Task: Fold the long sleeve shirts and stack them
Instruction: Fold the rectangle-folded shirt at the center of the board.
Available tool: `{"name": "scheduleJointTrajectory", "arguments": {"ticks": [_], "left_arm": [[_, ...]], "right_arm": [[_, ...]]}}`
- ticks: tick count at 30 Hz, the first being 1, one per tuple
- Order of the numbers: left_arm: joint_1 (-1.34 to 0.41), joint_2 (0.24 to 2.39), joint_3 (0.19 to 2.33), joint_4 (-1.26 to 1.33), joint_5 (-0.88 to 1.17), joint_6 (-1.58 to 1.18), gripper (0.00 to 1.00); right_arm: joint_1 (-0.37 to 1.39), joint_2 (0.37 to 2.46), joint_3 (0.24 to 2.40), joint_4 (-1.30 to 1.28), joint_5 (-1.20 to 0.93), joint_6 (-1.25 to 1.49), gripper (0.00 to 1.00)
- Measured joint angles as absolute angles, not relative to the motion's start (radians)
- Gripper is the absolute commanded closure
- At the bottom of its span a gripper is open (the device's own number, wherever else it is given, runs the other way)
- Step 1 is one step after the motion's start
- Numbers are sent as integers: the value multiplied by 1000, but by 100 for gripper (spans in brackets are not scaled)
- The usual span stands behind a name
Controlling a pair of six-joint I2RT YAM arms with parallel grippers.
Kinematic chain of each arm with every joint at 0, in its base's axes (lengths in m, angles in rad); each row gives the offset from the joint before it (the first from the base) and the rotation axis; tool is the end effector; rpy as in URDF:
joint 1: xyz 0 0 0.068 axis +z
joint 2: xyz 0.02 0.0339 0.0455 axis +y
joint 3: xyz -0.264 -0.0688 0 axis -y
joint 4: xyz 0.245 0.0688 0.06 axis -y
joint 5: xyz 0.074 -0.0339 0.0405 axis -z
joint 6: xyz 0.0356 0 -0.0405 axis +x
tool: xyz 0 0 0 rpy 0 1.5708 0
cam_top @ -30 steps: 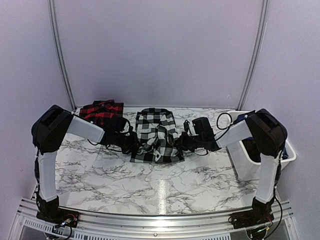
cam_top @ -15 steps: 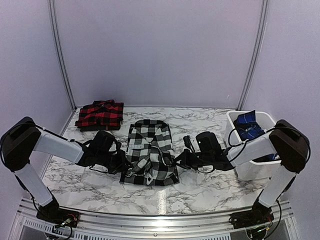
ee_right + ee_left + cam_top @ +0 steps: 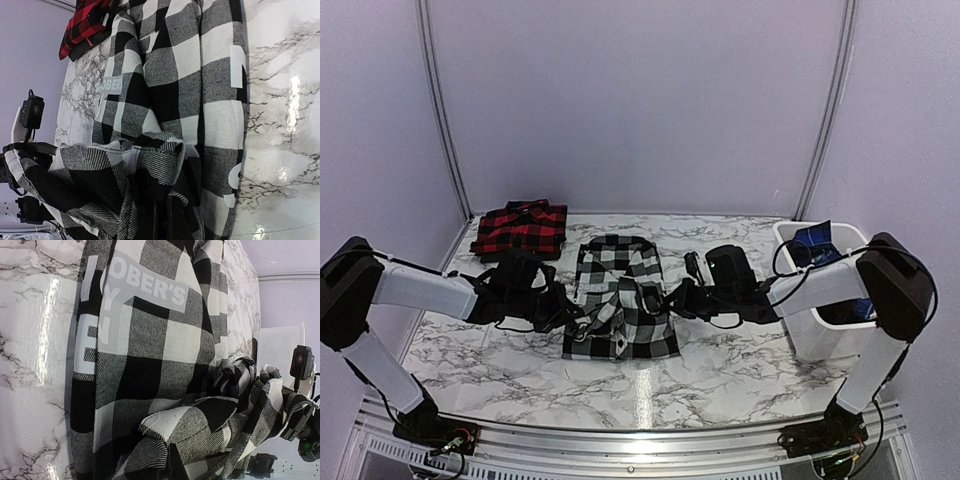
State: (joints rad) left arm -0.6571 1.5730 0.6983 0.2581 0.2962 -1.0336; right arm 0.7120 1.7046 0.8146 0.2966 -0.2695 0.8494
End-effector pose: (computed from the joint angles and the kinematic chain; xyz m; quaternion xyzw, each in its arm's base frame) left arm 0.2406 -0.1987 0.1655 -0.0979 0.8758 -0.4268 0.2033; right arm 0.2556 0.2331 0.1620 -0.0029 0.8772 0.4117 0.2470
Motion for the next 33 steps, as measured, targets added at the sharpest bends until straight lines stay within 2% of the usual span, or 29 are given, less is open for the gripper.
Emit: {"name": "scheduleJointTrajectory", "arguments": {"ticks": [7, 10, 12, 16, 21, 25, 28, 33], "left_arm": [[-642, 1639, 736, 259, 297, -1032, 99], [-636, 1643, 736, 258, 296, -1030, 86], [-630, 1642, 736, 258, 294, -1033, 74], [-613, 1635, 736, 257, 279, -1028, 56], [-596, 1607, 737, 247, 265, -1007, 37], [-591, 1559, 750, 185, 233, -963, 26], [-587, 1495, 762, 135, 214, -919, 28], [-586, 1433, 780, 75, 225, -847, 41]], "right_arm": [[690, 1745, 827, 294, -266, 840, 100], [678, 1751, 829, 294, -268, 834, 93], [669, 1751, 836, 289, -271, 827, 87], [654, 1751, 872, 271, -278, 796, 69], [646, 1751, 957, 218, -279, 730, 50], [646, 1737, 992, 178, -261, 683, 44], [646, 1707, 992, 133, -240, 654, 43], [666, 1644, 985, 79, -191, 616, 49]]}}
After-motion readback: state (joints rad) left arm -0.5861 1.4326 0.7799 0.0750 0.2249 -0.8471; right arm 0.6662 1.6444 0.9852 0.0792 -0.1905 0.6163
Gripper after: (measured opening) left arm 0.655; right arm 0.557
